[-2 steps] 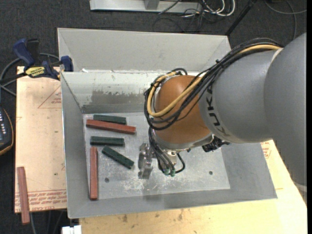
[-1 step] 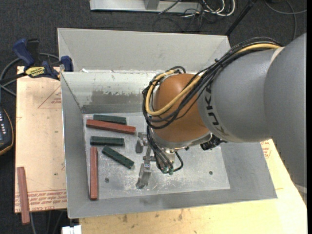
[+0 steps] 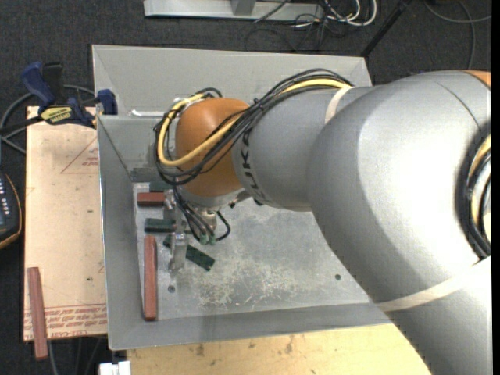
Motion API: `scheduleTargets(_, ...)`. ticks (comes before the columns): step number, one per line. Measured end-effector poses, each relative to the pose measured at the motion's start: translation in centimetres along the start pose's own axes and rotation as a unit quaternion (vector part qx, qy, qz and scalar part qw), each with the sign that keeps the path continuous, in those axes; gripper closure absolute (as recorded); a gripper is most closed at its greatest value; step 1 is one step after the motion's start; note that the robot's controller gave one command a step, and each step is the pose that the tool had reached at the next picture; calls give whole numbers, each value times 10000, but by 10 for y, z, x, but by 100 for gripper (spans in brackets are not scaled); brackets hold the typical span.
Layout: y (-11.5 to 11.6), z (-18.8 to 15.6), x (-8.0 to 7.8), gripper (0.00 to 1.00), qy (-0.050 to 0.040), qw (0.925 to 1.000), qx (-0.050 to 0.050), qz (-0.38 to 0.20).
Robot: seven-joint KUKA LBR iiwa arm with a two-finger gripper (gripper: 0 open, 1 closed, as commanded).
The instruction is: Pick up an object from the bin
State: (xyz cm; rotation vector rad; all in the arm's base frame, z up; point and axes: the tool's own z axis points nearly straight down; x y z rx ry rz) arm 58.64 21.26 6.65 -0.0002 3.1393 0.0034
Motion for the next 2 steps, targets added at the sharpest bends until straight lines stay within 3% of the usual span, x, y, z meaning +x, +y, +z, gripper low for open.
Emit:
scheduleTargets(1,-1,-4,-1,100,-8,10000,-3,16)
scheduleTargets(2,-18,-149,38,100,-33,10000,-9,43)
